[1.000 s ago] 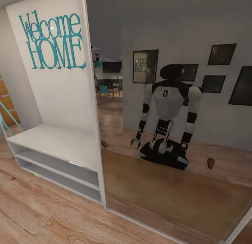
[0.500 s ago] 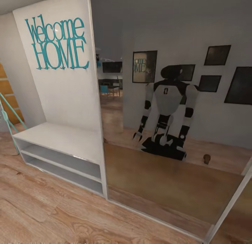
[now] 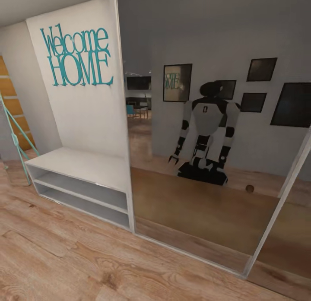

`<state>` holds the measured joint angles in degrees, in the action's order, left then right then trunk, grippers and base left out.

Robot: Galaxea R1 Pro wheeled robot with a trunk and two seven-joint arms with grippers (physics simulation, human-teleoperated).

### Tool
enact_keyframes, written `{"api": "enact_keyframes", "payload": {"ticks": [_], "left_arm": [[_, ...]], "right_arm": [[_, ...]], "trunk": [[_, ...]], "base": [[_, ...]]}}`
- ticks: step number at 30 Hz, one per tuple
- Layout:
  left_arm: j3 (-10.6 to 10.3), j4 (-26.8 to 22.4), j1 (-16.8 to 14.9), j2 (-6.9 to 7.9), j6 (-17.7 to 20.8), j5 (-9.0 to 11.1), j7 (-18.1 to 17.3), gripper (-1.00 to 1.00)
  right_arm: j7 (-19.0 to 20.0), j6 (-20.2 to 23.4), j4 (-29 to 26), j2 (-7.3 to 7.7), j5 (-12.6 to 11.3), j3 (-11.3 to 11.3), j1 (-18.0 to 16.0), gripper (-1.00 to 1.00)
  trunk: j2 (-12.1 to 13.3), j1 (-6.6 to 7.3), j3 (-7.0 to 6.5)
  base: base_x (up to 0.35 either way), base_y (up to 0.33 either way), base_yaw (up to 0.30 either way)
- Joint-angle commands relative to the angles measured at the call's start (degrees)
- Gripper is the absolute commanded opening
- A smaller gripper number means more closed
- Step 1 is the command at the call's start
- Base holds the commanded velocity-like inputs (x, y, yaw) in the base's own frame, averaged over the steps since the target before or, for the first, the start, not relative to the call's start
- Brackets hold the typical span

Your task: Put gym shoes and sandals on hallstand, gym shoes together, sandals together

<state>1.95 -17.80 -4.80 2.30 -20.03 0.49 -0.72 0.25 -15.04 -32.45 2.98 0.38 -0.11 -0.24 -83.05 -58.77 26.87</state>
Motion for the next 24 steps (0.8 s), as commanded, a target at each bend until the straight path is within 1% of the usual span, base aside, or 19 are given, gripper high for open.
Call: {"api": "enact_keyframes", "payload": {"ticks": [1,4,7,15,19,24], "left_arm": [[0.17,0.04,-0.03,0.0,-0.18,0.04,-0.08,1.0],[0.22,0.04,-0.04,-0.01,-0.18,0.03,-0.08,1.0],[0.23,0.04,-0.04,0.02,-0.18,0.01,-0.06,1.0],[0.25,0.04,-0.11,0.07,-0.2,-0.04,0.19,1.0],[0.25,0.04,-0.12,0.05,-0.28,-0.05,0.23,1.0],[0.25,-0.03,-0.12,0.03,-0.33,0.01,0.26,1.0]], "right_arm": [[0.02,-0.16,0.02,0.01,0.02,-0.02,-0.02,1.0],[-0.03,-0.16,0.02,0.01,-0.01,-0.06,-0.02,1.0],[-0.07,-0.16,0.02,0.01,-0.02,-0.11,-0.02,1.0],[-0.15,-0.16,0.02,0.01,-0.03,-0.14,-0.02,1.0],[-0.29,-0.16,0.02,0.01,-0.06,-0.15,-0.02,1.0],[-0.44,-0.16,0.02,0.01,-0.1,-0.2,-0.02,1.0]], "trunk": [[-0.03,0.04,0.06],[-0.03,0.04,0.06],[-0.03,0.04,0.06],[-0.03,0.04,0.07],[-0.03,0.04,0.13],[-0.03,0.04,0.27]], "base": [[-0.322,0.0,0.0],[-0.283,0.0,0.0],[-0.173,0.0,0.0],[-0.057,0.0,0.007],[-0.016,0.0,0.105],[-0.006,0.0,0.2]]}}
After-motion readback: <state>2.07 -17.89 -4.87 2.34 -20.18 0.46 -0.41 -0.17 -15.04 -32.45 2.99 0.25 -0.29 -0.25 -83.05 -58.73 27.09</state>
